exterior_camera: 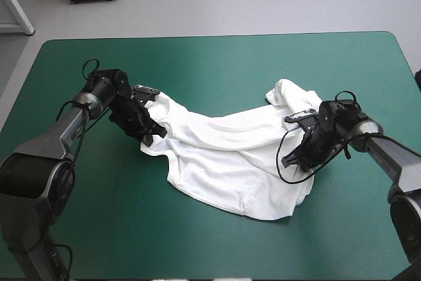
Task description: Fold the cloth
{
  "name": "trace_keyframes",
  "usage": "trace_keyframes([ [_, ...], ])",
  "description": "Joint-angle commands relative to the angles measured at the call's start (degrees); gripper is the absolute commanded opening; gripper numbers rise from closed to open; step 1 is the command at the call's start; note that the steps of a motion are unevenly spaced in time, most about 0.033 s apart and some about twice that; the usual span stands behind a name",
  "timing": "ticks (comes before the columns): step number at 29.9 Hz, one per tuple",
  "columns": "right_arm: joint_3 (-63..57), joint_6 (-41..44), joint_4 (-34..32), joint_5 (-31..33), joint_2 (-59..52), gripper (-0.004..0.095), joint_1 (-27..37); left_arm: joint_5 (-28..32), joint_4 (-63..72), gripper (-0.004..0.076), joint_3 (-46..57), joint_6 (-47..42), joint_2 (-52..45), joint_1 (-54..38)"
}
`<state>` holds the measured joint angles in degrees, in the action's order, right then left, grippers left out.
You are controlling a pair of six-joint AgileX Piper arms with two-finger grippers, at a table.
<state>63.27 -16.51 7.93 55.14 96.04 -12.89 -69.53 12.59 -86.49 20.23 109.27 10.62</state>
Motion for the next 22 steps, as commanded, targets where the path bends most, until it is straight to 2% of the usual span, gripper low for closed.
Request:
trace_keyframes([
  [1,2.0,-2.5,7.8,1.7,-1.1,-0.0013,-0.2,-4.2,1.5,-0.0022,-1.4,0.2,-5.6,0.2],
  [8,17.8,-1.0,6.9,16.4,-8.6,-0.0013,-0.2,-4.2,1.6,-0.0022,-1.4,0.0,-17.6,0.2],
  [17,40.6,3.8,5.6,16.5,-23.5,-0.0013,-0.2,-4.2,3.0,-0.0022,-2.3,-0.2,-36.1,0.2],
  [22,53.0,6.3,4.2,16.3,-28.5,-0.0013,-0.2,-3.4,3.0,-0.0022,-10.9,-1.0,-44.0,0.2],
])
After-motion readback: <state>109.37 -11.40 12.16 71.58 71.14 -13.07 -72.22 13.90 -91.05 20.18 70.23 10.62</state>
